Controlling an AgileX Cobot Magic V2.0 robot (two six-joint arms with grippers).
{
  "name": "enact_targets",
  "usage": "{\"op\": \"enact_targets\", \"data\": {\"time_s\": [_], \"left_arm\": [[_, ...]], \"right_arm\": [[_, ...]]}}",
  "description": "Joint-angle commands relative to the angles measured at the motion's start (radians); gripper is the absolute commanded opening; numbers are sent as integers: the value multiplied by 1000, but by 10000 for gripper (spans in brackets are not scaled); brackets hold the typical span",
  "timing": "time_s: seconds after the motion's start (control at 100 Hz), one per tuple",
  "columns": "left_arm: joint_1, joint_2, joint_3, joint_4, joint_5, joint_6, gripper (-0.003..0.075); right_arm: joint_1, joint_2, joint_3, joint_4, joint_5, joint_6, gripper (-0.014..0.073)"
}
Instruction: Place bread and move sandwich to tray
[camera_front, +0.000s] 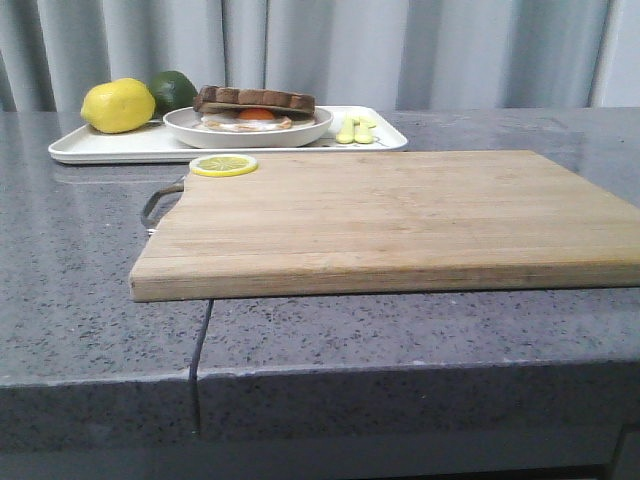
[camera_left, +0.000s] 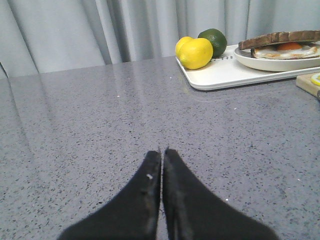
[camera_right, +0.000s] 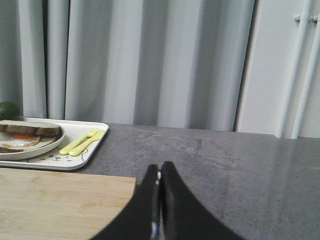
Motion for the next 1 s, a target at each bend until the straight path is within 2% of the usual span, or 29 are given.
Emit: {"op": "enact_targets", "data": {"time_s": [0.0,0.38,0.45,0.51,0.57,0.63,0.79,0.89,0.99], "left_arm": [[1,-32,17,0,-82,-8,-20],[1,-32,17,0,-82,-8,-19],[1,-32,17,0,-82,-8,-20],[1,-32,17,0,-82,-8,-20],[1,-32,17,0,-82,-8,-20],[1,-32,17,0,-82,-8,-20],[1,-32,17,0,-82,-8,-20],[1,-32,17,0,-82,-8,-20],[1,-32,17,0,-82,-8,-20]], "right_arm": [[-7,9,-25,12,32,-7,-70],[-7,9,-25,12,29,-4,-70],[-8,9,-22,-1,24,28,-70],[-8,9,-9,-66,22,116,-70],[-8,9,13,-216,26,248,-70],[-10,9,52,-406,40,448,-70],[-76,8,148,-1038,149,1043,-70],[-161,-14,155,-1428,362,1376,-70],[-269,-48,155,-1673,573,1686,-70]]}}
